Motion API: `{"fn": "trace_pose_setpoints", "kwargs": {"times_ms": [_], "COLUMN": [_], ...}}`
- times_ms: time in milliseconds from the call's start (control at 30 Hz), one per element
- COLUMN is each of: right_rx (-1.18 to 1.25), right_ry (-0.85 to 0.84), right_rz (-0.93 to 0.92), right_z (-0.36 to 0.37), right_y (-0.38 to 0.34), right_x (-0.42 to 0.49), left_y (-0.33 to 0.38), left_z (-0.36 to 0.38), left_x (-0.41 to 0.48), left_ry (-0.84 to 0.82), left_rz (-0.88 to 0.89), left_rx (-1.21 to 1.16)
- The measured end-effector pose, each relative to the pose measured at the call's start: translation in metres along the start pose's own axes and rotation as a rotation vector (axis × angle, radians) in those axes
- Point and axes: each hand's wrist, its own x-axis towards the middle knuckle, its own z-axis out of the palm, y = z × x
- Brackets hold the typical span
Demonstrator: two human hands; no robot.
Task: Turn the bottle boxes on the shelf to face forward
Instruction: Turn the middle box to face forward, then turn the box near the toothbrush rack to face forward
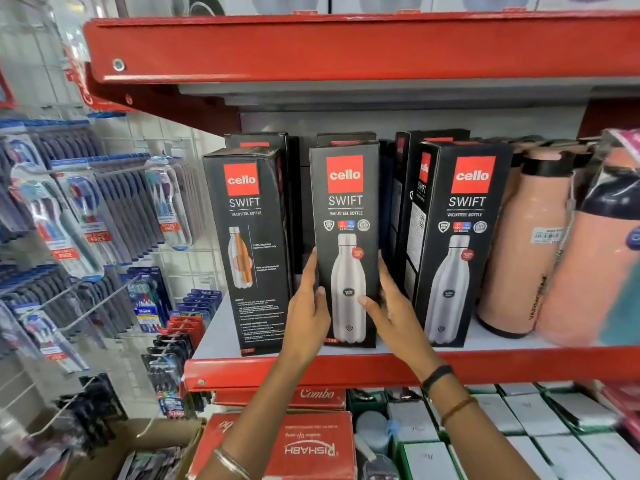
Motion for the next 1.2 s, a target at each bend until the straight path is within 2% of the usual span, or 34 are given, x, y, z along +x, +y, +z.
{"fn": "trace_pose_setpoints", "kwargs": {"times_ms": [167, 267, 400, 467, 533, 633, 700, 767, 867, 1000, 1200], "right_rx": [-0.031, -0.053, -0.104, -0.055, -0.002, 0.081, 0.145, 0.149, 0.084, 0.056, 0.082], "right_ry": [0.05, 0.093, 0.302, 0.464, 0.579, 0.477, 0.306, 0.184, 0.12, 0.114, 0.135], "right_rz": [0.03, 0.065, 0.011, -0.071, -0.187, -0.267, -0.213, -0.127, 0.069, 0.142, 0.21], "right_z": [-0.003, -0.004, 0.01, 0.02, 0.031, 0.054, 0.076, 0.099, 0.125, 0.135, 0.125], "right_y": [0.007, 0.006, -0.01, -0.024, -0.038, -0.06, -0.069, -0.07, -0.071, -0.077, -0.08], "right_x": [0.0, -0.003, -0.021, -0.032, -0.04, -0.038, -0.032, -0.026, -0.015, -0.001, 0.007], "left_y": [-0.002, -0.004, 0.001, 0.007, 0.014, 0.013, 0.004, -0.009, -0.026, -0.021, 0.002], "left_z": [0.003, 0.005, 0.001, -0.006, -0.018, -0.04, -0.056, -0.07, -0.087, -0.101, -0.108], "left_x": [-0.002, -0.007, -0.029, -0.046, -0.06, -0.064, -0.055, -0.046, -0.037, -0.031, -0.041], "left_ry": [-0.067, -0.051, -0.04, 0.05, 0.233, 0.475, 0.539, 0.509, 0.37, 0.137, -0.05], "left_rz": [-0.021, -0.024, -0.022, 0.051, 0.168, 0.262, 0.174, 0.017, -0.139, -0.142, -0.157], "left_rx": [0.002, 0.007, -0.074, -0.068, -0.045, 0.013, 0.002, -0.023, -0.109, -0.183, -0.204]}}
